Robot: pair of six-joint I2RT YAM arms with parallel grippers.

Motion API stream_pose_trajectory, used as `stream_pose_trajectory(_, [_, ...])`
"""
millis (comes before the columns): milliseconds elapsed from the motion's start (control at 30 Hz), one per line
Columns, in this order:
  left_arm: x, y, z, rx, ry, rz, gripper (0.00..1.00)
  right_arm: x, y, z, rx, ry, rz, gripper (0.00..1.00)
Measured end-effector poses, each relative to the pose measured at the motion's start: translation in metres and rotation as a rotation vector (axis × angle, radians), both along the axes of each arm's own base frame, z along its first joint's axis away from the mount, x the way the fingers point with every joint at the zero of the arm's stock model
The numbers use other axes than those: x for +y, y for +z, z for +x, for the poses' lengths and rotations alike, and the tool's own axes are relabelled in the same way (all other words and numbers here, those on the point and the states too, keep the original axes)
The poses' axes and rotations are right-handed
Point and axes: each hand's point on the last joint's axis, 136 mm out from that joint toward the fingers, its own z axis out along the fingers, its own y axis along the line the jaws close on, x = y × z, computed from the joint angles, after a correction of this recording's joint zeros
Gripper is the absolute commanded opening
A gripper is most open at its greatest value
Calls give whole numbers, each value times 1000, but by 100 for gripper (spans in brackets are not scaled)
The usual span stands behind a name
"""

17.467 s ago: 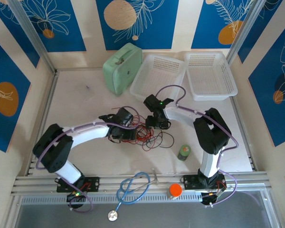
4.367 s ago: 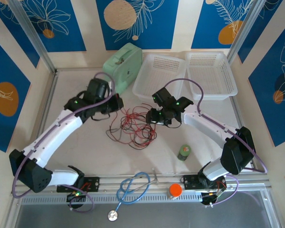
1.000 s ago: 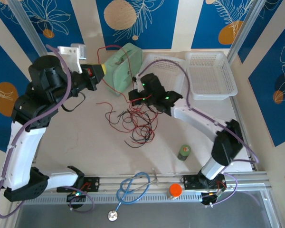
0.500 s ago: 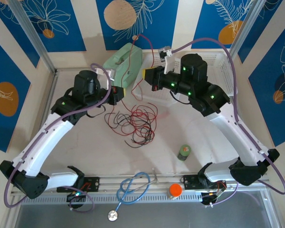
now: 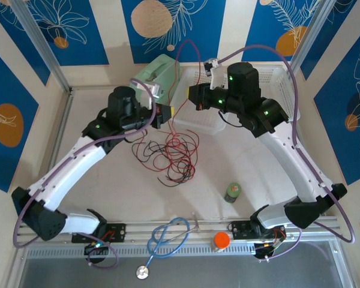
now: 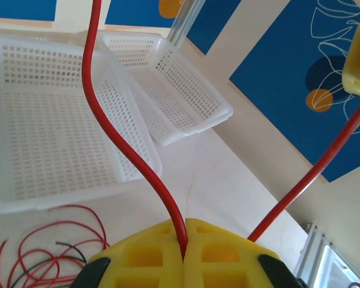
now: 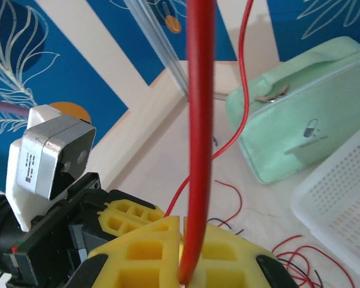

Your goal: Untangle the cables

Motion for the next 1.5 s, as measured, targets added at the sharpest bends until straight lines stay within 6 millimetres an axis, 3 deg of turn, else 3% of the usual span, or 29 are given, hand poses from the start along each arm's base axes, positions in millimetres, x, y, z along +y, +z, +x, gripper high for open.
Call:
stream_pose_trajectory(167, [-22, 6, 33, -69, 15, 2, 0, -18, 2, 27, 2, -68, -14, 0])
stream_pose_trajectory(467, [-41, 74, 84, -327, 92, -91, 0, -68, 40, 69, -79, -220, 19, 0])
stream_pose_trajectory(567, [-47, 77, 104, -390, 136, -95, 0, -80, 45, 90, -101, -260, 27, 0])
stream_pose_trajectory(667, [-56, 68, 129, -439, 175, -88, 0, -83, 35, 119, -96, -284, 19, 0])
stream_pose_trajectory(933, [-81, 8, 199, -497, 291, -36, 0, -76, -42, 190, 12, -310, -45, 0])
stream_pose_trajectory(1167, [-101, -39, 241, -492, 331, -6, 0, -82, -97, 215, 90, -344, -86, 0])
stream_pose_trajectory(1367, [-113, -133, 261, -335, 325, 95, 0, -85, -174, 222, 262, -367, -145, 0])
stream_pose_trajectory(1500, [-112, -191, 259, -197, 315, 184, 0, -86, -245, 221, 453, -377, -208, 0])
